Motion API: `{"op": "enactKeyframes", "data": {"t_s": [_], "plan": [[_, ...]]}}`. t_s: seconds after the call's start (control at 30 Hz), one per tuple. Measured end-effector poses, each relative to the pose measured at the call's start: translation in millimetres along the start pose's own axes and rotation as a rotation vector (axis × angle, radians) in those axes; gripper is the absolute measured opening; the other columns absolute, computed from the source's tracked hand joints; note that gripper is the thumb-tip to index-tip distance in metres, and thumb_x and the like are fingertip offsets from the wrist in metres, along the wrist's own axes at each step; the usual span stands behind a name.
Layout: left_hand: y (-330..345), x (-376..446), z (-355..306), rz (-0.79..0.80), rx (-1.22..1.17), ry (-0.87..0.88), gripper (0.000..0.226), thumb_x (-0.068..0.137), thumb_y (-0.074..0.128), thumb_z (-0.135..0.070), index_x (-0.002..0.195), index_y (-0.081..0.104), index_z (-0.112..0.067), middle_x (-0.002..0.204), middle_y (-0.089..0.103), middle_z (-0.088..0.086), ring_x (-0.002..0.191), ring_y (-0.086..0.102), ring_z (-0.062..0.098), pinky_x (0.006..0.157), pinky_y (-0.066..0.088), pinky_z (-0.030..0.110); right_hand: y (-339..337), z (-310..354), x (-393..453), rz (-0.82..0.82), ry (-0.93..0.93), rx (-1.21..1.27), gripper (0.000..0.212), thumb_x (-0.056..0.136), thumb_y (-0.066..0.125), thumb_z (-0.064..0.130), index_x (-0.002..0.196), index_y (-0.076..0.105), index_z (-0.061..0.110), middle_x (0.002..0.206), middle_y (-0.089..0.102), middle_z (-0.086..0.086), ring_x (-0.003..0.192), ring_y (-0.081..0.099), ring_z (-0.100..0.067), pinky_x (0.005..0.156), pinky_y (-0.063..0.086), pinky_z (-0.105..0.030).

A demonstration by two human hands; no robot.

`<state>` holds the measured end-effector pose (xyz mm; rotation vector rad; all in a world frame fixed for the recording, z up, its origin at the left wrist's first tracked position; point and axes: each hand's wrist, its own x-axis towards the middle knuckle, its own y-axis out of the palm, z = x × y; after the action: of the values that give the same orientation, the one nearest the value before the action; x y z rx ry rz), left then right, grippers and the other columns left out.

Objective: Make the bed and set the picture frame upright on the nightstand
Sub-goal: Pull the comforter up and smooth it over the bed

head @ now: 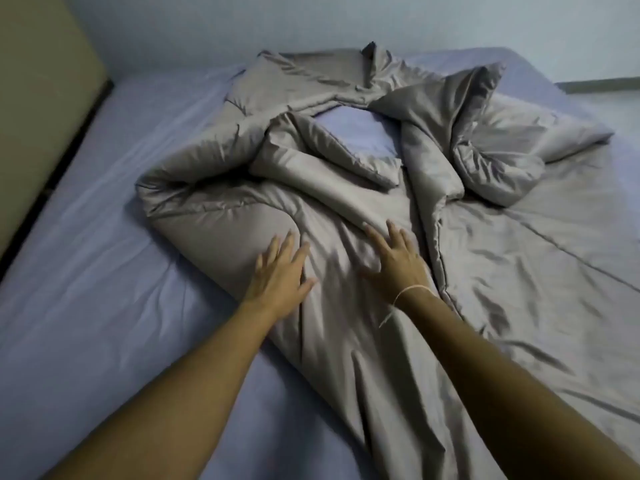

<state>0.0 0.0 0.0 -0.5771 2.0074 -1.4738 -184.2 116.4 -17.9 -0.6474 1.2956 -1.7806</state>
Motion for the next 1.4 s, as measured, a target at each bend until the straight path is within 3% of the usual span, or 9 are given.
{"op": "enactKeyframes", "data": {"t_s": [0.17,0.27,0.37,0.5,0.7,0.9,1.07,1.23,1.4], "plan": [[29,69,1,0.07,0.115,-0.029,0.087,0.088,0.053,-0.054,0.15,-0.004,-0.032,0.159,-0.016,0.004,0.144,-0.012,0.038,0.112,0.004,0.062,22,-23,41,0.058,0.018,-0.05,0.073,0.09,0.056,0.042,0.149,0.013,0.043,0.161,0.001,-0.008,0.134,0.035,-0.042,0.106,0.034,-0.052],[62,72,14,-0.007,0.22,-0.028,0.072,0.086,0.056,-0.051,0.147,0.021,-0.034,0.154,0.023,0.002,0.142,0.015,0.033,0.108,0.004,0.067,45,-32,40,-0.032,-0.072,-0.119,0.059,0.094,0.05,0.034,0.147,0.025,0.041,0.145,0.042,-0.008,0.108,0.051,-0.043,0.096,0.041,-0.044],[80,63,17,-0.282,0.323,0.068,0.028,0.087,0.061,-0.025,0.114,0.058,-0.02,0.11,0.061,0.008,0.107,0.053,0.034,0.106,0.02,0.066,64,-27,35,-0.109,-0.158,-0.1,0.053,0.094,0.049,0.018,0.143,0.04,0.036,0.121,0.06,-0.01,0.097,0.052,-0.039,0.089,0.04,-0.04],[95,25,41,-0.454,0.347,0.178,0.015,0.08,0.054,-0.011,0.089,0.065,-0.017,0.076,0.064,0.008,0.076,0.06,0.032,0.094,0.042,0.056,87,-9,-1,-0.162,-0.202,-0.062,0.053,0.091,0.05,0.011,0.138,0.048,0.035,0.107,0.061,-0.013,0.094,0.052,-0.039,0.08,0.045,-0.044],[136,-112,106,-0.439,0.297,0.171,0.03,0.076,0.044,-0.013,0.098,0.062,-0.022,0.08,0.063,0.001,0.076,0.06,0.029,0.094,0.035,0.052,139,42,-133,-0.102,-0.351,-0.079,0.056,0.072,0.07,0.03,0.126,0.058,0.028,0.076,0.058,-0.005,0.053,0.059,-0.032,0.042,0.045,-0.035],[140,-226,149,-0.279,-0.034,-0.104,0.055,0.071,0.031,-0.018,0.118,0.061,-0.019,0.114,0.066,0.002,0.11,0.05,0.016,0.108,0.021,0.06,125,111,-235,-0.133,-0.401,0.066,0.047,0.079,0.056,0.017,0.125,0.057,0.027,0.086,0.062,0.003,0.071,0.058,-0.023,0.057,0.049,-0.032],[91,-214,86,-0.607,-0.406,-0.017,0.036,0.085,0.049,-0.007,0.119,0.062,-0.009,0.119,0.06,0.008,0.11,0.054,0.022,0.102,0.038,0.033,92,114,-205,-0.382,-0.207,0.281,0.04,0.083,0.057,0.031,0.119,0.064,0.013,0.115,0.063,-0.009,0.102,0.058,-0.03,0.09,0.047,-0.041],[81,-155,33,-0.614,-0.318,0.145,0.034,0.088,0.052,-0.019,0.119,0.063,-0.011,0.131,0.057,0.012,0.119,0.051,0.028,0.107,0.036,0.045,135,85,-145,0.23,0.312,0.313,0.098,0.065,0.063,0.062,0.15,0.021,0.034,0.153,0.027,-0.014,0.135,0.037,-0.034,0.111,0.034,-0.046],[112,-132,51,-0.186,-0.048,-0.107,0.053,0.088,0.042,-0.059,0.12,0.06,-0.021,0.131,0.056,0.004,0.132,0.039,0.026,0.11,-0.008,0.061,151,94,-159,0.294,0.229,0.214,0.062,0.08,0.062,0.019,0.139,0.043,0.029,0.104,0.067,-0.016,0.098,0.061,-0.037,0.081,0.046,-0.036]]}}
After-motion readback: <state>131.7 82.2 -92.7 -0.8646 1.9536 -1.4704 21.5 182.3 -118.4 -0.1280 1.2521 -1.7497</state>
